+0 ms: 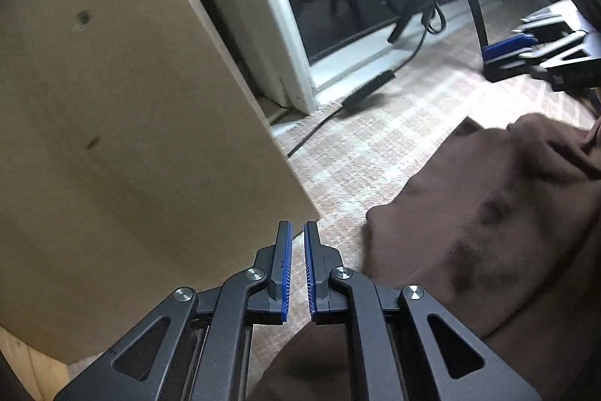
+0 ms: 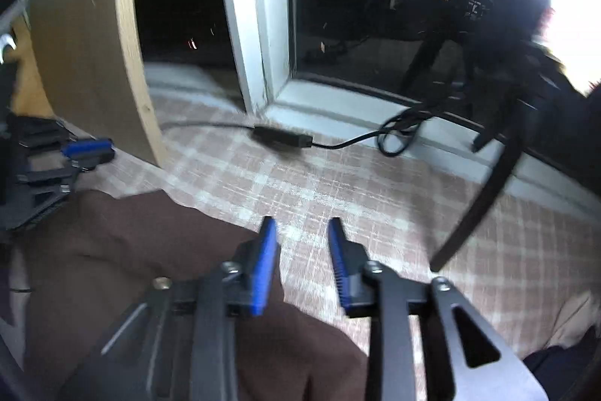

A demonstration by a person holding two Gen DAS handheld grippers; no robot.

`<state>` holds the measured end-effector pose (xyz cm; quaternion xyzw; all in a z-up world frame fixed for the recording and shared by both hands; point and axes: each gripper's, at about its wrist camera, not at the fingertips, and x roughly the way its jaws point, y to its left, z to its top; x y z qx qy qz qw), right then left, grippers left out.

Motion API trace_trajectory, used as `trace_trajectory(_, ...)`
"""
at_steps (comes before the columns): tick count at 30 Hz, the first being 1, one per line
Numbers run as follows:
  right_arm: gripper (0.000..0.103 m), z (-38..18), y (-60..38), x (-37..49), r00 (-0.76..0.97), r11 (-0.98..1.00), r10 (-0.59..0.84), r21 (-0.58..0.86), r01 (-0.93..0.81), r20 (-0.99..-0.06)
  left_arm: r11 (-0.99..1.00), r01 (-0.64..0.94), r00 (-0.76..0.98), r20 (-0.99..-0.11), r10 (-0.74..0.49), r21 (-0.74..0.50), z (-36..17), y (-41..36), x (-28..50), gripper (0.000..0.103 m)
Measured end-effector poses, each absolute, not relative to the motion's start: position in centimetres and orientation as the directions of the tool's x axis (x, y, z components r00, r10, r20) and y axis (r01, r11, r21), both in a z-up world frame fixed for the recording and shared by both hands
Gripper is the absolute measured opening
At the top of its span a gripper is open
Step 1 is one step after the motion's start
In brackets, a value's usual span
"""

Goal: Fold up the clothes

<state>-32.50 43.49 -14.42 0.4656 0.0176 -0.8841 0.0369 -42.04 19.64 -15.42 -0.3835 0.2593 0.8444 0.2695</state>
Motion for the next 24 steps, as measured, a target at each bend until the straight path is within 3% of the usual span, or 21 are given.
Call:
trace_trajectory(12, 0.038, -18.7, 48.8, -27.8, -0.353, -0.995, -0.065, 0.035, 0.091, -0.933, -0.581, -0.808, -0.394, -0.819, 0.416, 0.094, -13.9, 24.6, -39.3, 0.012)
trace_trajectory(15, 0.042, -19.8, 49.6, -27.2, -0.327, -0.994, -0.095, 0.073, 0.079, -0.94, -0.515, -0.857, -0.309, -0.825, 0.473, 0.025, -13.7, 28.4, -40.2, 0.027)
trace_trajectory(17, 0.041, -20.2, 49.3, -26.7, -0.321, -0.989, -0.139, 0.113, 0.099, -0.937, -0.483, -0.876, -0.262, -0.829, 0.493, -0.01, -14.3, 30.7, -41.2, 0.028)
trace_trajectory(21, 0.009, -20.0, 47.5, -25.1, -0.362, -0.986, -0.127, 0.077, 0.149, -0.924, -0.456, -0.886, -0.174, -0.849, 0.499, -0.086, -15.8, 33.9, -43.3, 0.028)
trace_trajectory(24, 0.008, -20.0, 46.9, -24.1, -0.389, -0.985, -0.115, 0.055, 0.164, -0.914, -0.436, -0.893, -0.124, -0.871, 0.475, -0.111, -17.1, 35.0, -43.6, 0.028)
